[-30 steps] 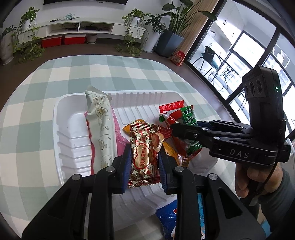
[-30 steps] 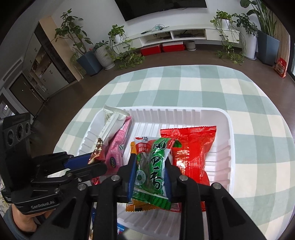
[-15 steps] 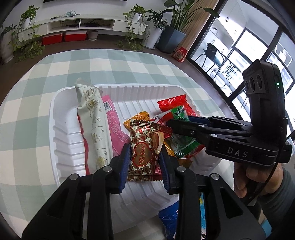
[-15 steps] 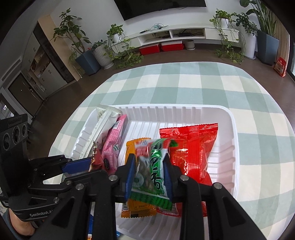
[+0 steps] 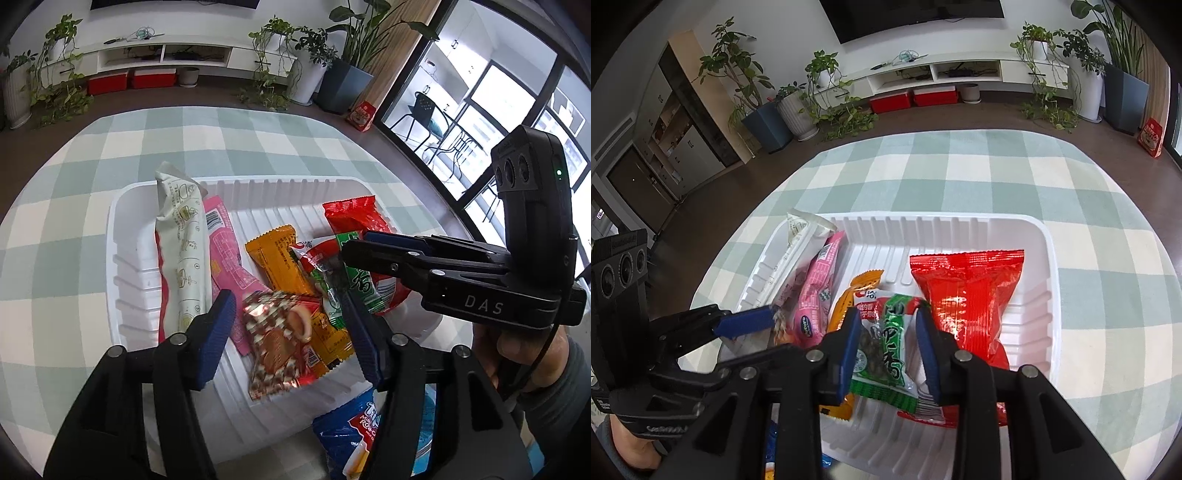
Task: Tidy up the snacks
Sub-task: 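Lower both packets into the tray and open both tools, then lift both tools away from the tray toward the black and gold bars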
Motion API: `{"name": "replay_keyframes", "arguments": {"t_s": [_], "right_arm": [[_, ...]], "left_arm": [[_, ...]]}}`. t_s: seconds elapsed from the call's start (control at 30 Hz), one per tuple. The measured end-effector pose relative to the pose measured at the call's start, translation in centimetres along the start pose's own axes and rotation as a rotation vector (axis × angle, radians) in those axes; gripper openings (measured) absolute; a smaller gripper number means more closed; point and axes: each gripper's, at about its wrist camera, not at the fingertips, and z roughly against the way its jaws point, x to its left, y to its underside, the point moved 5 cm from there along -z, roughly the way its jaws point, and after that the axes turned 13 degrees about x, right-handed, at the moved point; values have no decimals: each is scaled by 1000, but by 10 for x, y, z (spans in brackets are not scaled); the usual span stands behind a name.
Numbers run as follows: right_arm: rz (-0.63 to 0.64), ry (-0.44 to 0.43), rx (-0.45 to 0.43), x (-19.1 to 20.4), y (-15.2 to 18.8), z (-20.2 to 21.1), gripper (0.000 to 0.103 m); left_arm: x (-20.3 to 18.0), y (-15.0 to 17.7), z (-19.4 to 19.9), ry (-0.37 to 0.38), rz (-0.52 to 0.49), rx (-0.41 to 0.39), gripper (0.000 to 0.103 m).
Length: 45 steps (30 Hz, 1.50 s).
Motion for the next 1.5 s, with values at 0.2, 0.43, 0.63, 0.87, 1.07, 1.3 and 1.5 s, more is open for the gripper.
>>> {"name": "replay_keyframes", "arguments": {"t_s": [0.2, 0.43, 0.63, 0.87, 1.07, 1.3, 1.5], "right_arm": [[-16, -18, -30, -1, 2, 17, 57], [-45, -104, -131, -7, 18, 71, 82], [-80, -147, -204, -16, 62, 119, 87], [-83, -169, -209, -14, 137, 144, 87], [-53, -117, -173, 1, 206, 135, 87], [-49, 0, -91, -5, 240, 117, 77], [22, 7, -57, 12, 250, 111, 69]], "left_arm": [[-5, 3, 12, -13, -7, -20, 73], [-15, 24, 55, -38, -29, -106, 103], [-29, 60, 82, -94, -99, -137, 103], [-54, 114, 79, -35, -261, -13, 103], [-74, 156, 63, -70, -443, 115, 103], [-97, 200, 59, -94, -379, 114, 103], [-104, 232, 54, -58, -184, 50, 103]]}}
